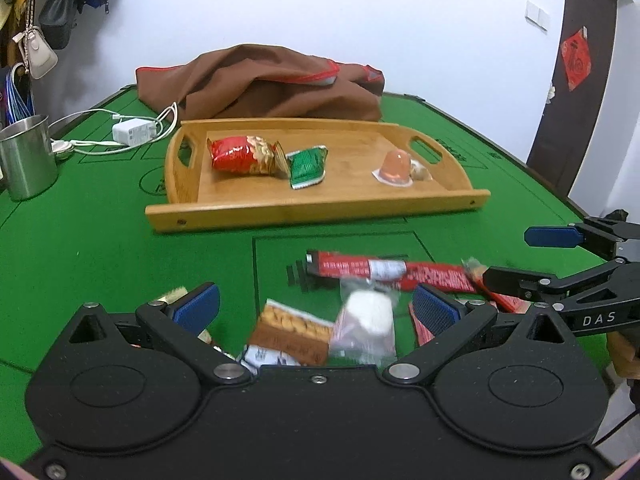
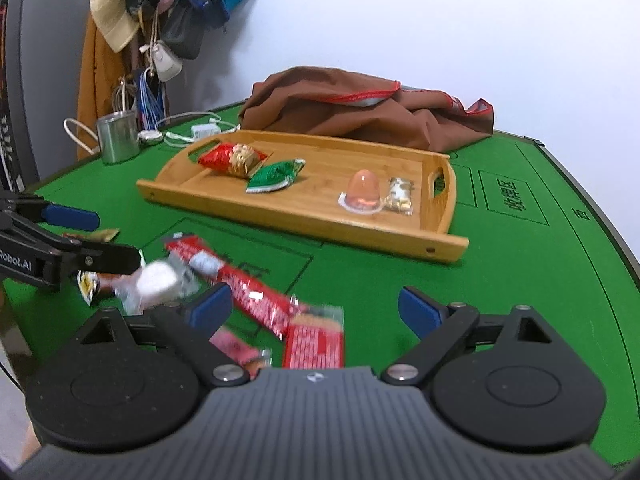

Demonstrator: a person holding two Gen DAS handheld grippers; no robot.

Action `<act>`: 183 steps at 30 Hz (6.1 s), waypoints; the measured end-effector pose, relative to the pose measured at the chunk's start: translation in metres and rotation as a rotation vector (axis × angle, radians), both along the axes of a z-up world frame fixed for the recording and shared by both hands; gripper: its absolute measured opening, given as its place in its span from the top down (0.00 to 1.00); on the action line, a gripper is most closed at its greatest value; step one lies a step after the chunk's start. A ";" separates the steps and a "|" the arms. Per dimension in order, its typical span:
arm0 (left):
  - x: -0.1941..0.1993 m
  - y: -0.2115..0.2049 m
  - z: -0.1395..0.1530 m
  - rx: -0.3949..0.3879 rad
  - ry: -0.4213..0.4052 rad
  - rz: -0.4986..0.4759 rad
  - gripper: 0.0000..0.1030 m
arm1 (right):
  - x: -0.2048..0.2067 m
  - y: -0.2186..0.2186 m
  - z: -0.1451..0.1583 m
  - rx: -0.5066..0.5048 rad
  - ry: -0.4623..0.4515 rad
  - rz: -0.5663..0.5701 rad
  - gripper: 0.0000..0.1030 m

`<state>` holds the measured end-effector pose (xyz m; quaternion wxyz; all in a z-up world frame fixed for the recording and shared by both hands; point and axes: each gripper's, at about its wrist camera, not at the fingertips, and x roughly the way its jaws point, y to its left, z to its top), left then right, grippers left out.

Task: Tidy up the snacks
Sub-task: 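Move both grippers back toward the remaining snack pile, then grasp the white candy packet with the left gripper while the right gripper grasps the red biscuit packet, then carry the white candy packet and red biscuit packet with both grippers over the tray, then lower both packets onto the tray and open both grippers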

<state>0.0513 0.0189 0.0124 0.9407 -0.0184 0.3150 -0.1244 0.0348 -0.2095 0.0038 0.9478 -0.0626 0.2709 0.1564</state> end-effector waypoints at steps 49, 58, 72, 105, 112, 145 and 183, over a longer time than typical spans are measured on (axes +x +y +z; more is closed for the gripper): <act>0.009 -0.044 -0.020 0.090 0.051 -0.066 0.65 | 0.001 -0.001 -0.020 -0.014 0.074 -0.059 0.56; 0.006 -0.044 -0.016 0.071 0.056 -0.082 0.70 | -0.001 0.000 -0.019 -0.028 0.067 -0.090 0.63; 0.019 -0.028 0.007 0.046 0.034 -0.009 0.71 | 0.018 -0.017 -0.003 0.016 0.089 -0.186 0.63; 0.212 0.011 0.064 -0.073 0.106 0.144 0.71 | 0.218 -0.022 0.051 0.235 0.298 -0.238 0.63; 0.262 -0.006 0.053 -0.088 0.149 0.155 0.71 | 0.258 -0.006 0.041 0.173 0.255 -0.292 0.63; 0.316 -0.059 0.001 -0.046 0.213 0.121 0.71 | 0.285 0.012 -0.004 0.125 0.195 -0.191 0.63; 0.290 -0.050 0.010 0.017 0.136 0.173 0.33 | 0.266 0.010 0.010 0.107 0.153 -0.195 0.42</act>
